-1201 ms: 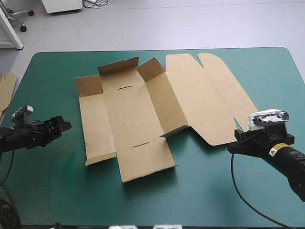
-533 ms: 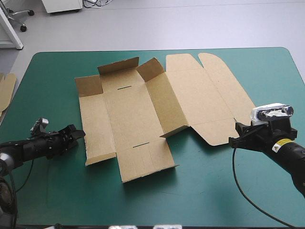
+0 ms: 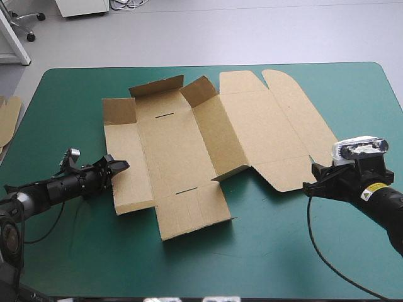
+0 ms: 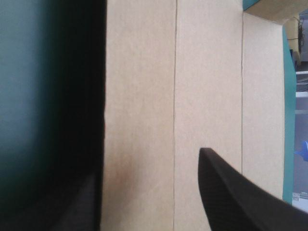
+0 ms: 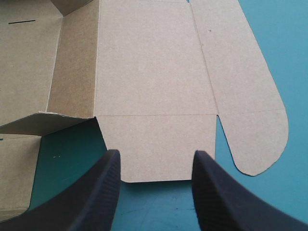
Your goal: Fold the box
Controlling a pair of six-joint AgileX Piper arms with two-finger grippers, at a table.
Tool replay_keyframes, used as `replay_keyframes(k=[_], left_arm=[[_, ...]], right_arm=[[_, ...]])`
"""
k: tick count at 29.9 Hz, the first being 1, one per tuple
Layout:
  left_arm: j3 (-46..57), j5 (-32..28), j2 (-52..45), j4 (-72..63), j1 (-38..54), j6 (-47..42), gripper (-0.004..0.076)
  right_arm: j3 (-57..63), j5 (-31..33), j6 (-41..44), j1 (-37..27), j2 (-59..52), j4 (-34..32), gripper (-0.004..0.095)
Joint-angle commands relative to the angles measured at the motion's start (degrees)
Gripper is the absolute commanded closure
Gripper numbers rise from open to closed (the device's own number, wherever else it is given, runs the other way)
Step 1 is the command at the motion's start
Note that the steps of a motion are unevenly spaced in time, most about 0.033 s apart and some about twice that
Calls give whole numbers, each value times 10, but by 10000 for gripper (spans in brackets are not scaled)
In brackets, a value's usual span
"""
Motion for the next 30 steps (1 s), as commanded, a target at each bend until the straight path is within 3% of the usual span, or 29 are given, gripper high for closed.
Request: replay_keyframes(k=[1, 10, 15, 18, 23, 30], left_arm=[[-11, 37, -3, -41, -9, 19, 346], [-49, 16, -3, -33, -33, 14, 430], [-86, -51, -3, 7, -75, -14, 493], [-108, -75, -3, 49, -85, -38, 559], [-132, -78, 0, 69, -87, -44, 736], [-171, -39, 21, 117, -87, -44, 738]], right_arm=[[-20, -33, -5, -2, 0, 12, 464], [-20, -29, -5, -2, 0, 14, 464], [-20, -29, -5, -2, 0, 14, 464], [-20, -29, -5, -2, 0, 14, 464], [-20, -29, -5, -2, 0, 15, 464], [-20, -29, -5, -2, 0, 15, 464]])
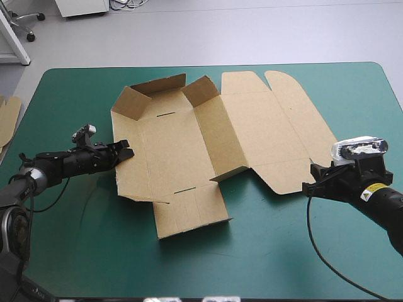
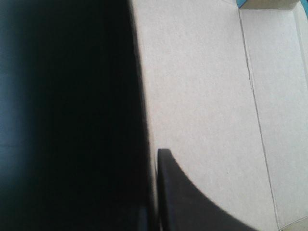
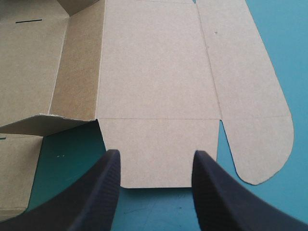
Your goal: Fold the box
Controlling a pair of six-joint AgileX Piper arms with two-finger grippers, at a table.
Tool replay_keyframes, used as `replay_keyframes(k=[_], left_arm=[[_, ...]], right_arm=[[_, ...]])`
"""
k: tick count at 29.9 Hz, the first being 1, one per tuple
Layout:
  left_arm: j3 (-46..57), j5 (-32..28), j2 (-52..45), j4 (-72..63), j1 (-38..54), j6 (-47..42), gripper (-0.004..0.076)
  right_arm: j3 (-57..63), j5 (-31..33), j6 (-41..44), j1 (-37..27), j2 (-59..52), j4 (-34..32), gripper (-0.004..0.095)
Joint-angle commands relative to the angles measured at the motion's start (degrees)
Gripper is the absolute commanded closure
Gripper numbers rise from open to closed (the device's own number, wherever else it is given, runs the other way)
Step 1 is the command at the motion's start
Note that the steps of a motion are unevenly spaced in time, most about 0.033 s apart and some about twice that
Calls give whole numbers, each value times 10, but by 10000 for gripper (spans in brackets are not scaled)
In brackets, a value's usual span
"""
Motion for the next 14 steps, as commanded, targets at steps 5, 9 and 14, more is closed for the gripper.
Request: replay_keyframes(k=[5, 9, 14], left_arm=[[-94, 80, 6, 95, -2, 1, 738], [-169, 120, 35, 162, -2, -2, 738], [-279, 167, 67, 229, -4, 1, 738]], right_arm=[[-25, -32, -5, -2, 0, 6, 464], [-33, -32, -5, -2, 0, 6, 464], [-36, -32, -5, -2, 0, 6, 464]])
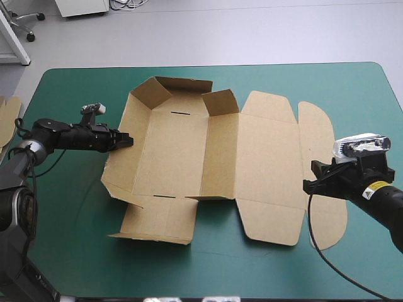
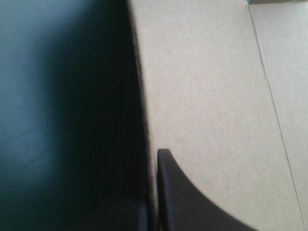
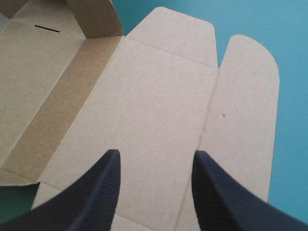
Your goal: Fold the box
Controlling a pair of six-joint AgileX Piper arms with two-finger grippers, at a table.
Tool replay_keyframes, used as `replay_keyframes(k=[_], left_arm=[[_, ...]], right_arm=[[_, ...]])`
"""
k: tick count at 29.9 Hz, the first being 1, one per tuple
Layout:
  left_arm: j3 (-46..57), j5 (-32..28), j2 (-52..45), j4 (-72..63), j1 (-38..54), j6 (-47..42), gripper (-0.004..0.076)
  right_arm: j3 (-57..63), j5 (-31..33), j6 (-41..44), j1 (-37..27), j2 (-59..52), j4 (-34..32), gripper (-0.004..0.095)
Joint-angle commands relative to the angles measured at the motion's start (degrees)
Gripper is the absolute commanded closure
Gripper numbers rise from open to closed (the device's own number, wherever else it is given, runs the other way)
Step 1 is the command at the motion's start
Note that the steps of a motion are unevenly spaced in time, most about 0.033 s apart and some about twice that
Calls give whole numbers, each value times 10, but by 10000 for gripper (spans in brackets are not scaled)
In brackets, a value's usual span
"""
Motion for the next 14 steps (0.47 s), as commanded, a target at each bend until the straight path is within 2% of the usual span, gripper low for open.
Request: replay_keyframes(k=[1, 4, 9, 12, 14], left_arm=[[-88, 51, -7, 35, -8, 13, 738], [-161, 73, 10, 122, -32, 13, 738], [-285, 72, 36, 236, -91, 19, 738], [-350, 43, 51, 274, -128, 78, 738], [-385, -7, 56, 289, -156, 109, 738]], right_arm=[[-21, -33, -5, -2, 0, 6, 464], [-21, -33, -5, -2, 0, 6, 464], [-21, -33, -7, -2, 0, 6, 464], [-21, -33, -7, -2, 0, 7, 464], [-21, -34, -7, -2, 0, 7, 464]])
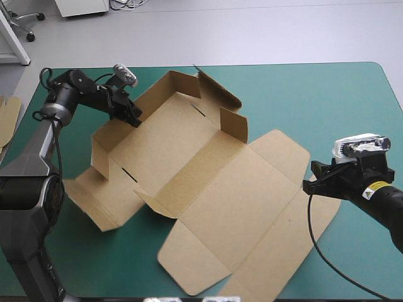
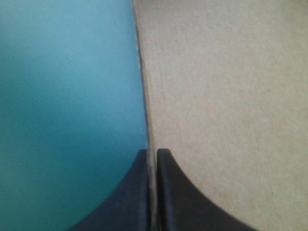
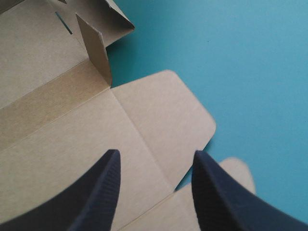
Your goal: Fold the box
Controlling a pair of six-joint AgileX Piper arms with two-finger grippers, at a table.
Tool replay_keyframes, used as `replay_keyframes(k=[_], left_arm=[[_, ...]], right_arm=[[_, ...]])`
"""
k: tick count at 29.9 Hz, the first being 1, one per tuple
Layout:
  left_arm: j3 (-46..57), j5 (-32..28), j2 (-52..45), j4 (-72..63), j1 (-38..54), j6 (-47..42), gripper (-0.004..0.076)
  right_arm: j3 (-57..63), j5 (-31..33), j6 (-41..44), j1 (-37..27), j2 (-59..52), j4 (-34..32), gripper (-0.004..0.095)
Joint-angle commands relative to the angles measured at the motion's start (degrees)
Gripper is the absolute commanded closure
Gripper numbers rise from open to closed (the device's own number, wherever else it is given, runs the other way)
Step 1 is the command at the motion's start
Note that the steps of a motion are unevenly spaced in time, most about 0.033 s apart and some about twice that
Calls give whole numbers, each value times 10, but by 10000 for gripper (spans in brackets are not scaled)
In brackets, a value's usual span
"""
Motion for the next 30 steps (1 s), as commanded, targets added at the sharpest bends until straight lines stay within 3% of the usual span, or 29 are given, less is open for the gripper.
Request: replay_keyframes(k=[1, 6, 11, 18, 24, 30], left_arm=[[-73, -90, -26, 12, -47, 62, 738], [-90, -217, -26, 68, -113, 106, 738], [-87, -258, -26, 134, -161, 129, 738], [-85, -291, -26, 142, -205, 202, 738], [-78, -342, -26, 141, -233, 239, 738], [-37, -409, -28, 132, -269, 246, 738]], right_arm=[[-21, -36, -7, -2, 0, 6, 464], [-21, -52, -9, -2, 0, 6, 464], [-21, -83, -12, -2, 0, -8, 464], [-37, -82, 57, -2, 0, -177, 464], [-61, -28, 150, -2, 0, -292, 464], [-77, 65, 157, -2, 0, -300, 464]])
